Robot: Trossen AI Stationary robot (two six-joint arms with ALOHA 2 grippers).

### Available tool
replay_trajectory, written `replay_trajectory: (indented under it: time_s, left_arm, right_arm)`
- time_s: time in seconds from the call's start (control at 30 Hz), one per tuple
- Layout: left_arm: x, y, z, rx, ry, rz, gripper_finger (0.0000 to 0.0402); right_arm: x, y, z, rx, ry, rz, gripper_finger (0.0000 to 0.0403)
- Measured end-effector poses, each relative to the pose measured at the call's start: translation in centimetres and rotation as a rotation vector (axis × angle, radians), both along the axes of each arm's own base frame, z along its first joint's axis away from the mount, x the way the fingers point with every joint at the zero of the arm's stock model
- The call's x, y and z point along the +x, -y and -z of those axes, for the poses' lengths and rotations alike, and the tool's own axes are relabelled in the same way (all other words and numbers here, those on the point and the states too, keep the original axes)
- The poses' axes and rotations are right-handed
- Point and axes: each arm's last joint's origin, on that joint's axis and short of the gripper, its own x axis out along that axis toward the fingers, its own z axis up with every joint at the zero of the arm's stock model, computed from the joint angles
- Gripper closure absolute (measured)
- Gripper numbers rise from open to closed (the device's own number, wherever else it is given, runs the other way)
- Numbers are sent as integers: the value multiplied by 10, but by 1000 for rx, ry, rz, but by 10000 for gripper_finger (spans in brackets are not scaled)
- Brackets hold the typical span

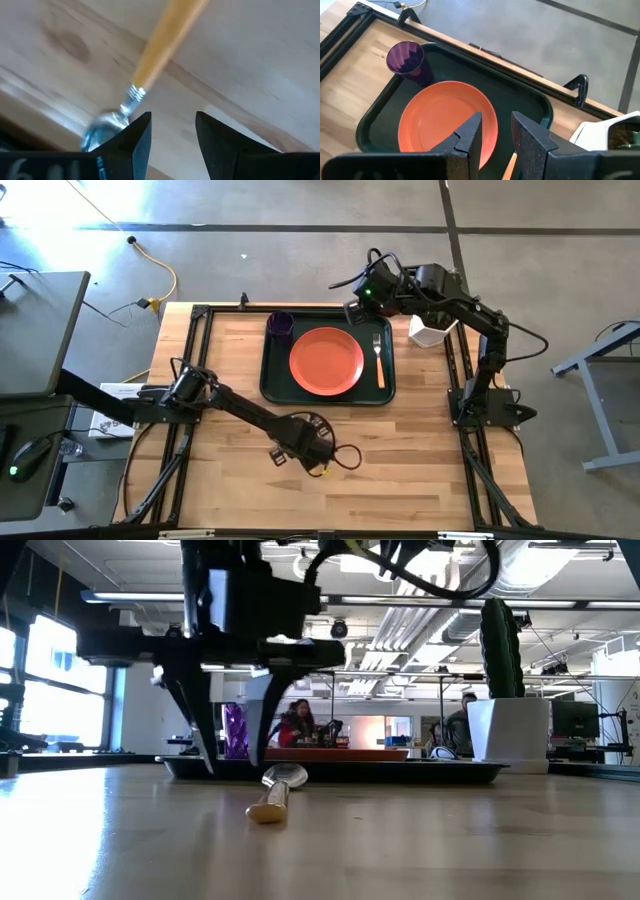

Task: Pick and place plate/cup/fork/spoon on tray
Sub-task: Put the yellow spoon on the black serving tray to the left of the yellow fork

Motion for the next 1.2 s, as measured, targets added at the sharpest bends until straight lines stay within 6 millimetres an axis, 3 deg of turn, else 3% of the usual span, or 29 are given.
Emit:
replay_trajectory:
  time_s: [0.2,0.63,1.0,1.2]
  left_arm:
    - [-10,-5,-18,1,-14,-130,257]
    - [-39,-24,-88,-54,158,-533,257]
    - [-91,-44,-132,-71,273,-799,257]
    - [-124,-56,-148,-53,269,-1101,257]
  right_arm:
    - [1,-2,1,58,12,-43,298]
    - [6,-21,2,235,74,-100,226]
    - [11,-56,4,287,65,-151,221]
    - [21,-81,11,332,76,-140,221]
